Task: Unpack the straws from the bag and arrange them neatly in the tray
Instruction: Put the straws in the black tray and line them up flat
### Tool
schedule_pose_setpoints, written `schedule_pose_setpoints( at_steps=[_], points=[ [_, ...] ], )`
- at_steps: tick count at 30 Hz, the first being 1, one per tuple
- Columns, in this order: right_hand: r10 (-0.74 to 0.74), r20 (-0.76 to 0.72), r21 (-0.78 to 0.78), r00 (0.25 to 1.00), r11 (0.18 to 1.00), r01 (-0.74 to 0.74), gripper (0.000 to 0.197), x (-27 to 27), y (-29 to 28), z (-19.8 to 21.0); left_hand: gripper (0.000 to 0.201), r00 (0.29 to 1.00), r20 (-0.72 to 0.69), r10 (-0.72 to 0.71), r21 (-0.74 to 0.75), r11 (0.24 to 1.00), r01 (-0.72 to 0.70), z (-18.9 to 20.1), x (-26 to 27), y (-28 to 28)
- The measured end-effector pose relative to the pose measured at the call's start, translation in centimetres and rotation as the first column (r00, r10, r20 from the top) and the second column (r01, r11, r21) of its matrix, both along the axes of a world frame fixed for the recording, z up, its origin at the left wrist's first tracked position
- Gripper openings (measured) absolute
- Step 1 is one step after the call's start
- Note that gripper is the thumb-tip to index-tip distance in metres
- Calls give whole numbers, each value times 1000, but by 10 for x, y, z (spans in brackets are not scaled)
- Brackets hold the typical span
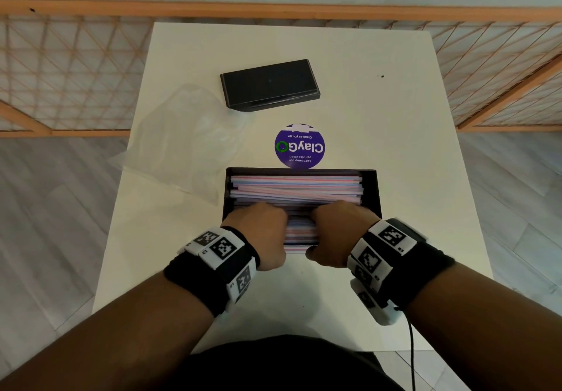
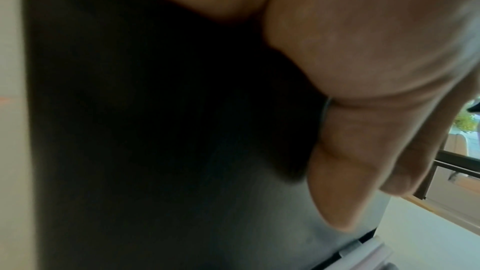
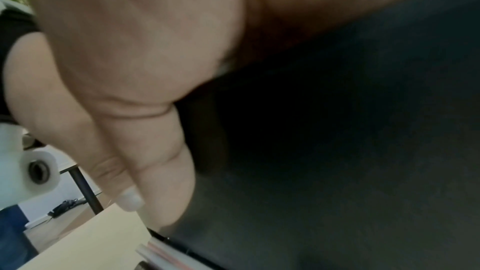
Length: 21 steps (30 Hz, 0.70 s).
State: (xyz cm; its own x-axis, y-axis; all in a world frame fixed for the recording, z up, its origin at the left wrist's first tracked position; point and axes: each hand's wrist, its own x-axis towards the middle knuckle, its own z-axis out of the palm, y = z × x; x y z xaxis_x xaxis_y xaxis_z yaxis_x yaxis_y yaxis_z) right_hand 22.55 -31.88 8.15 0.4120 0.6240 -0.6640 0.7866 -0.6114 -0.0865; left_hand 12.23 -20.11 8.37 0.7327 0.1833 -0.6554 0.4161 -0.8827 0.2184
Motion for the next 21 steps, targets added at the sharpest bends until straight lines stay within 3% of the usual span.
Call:
schedule_pose_setpoints(
  at_steps=[15,18,21],
  points=[
    [-2,38,62,999,998,-1,38,-7,-2,5,41,994,104,18,37,999,-22,1,-5,-3],
    [21,55,66,998,998,-24,28,-7,-3,7,35,994,109,-3,52,999,-2,4,-7,-4],
    [57,76,59,996,996,-61,29,-4,-5,14,36,978,202,-49,129,991,23,9,-11,-6]
  ],
)
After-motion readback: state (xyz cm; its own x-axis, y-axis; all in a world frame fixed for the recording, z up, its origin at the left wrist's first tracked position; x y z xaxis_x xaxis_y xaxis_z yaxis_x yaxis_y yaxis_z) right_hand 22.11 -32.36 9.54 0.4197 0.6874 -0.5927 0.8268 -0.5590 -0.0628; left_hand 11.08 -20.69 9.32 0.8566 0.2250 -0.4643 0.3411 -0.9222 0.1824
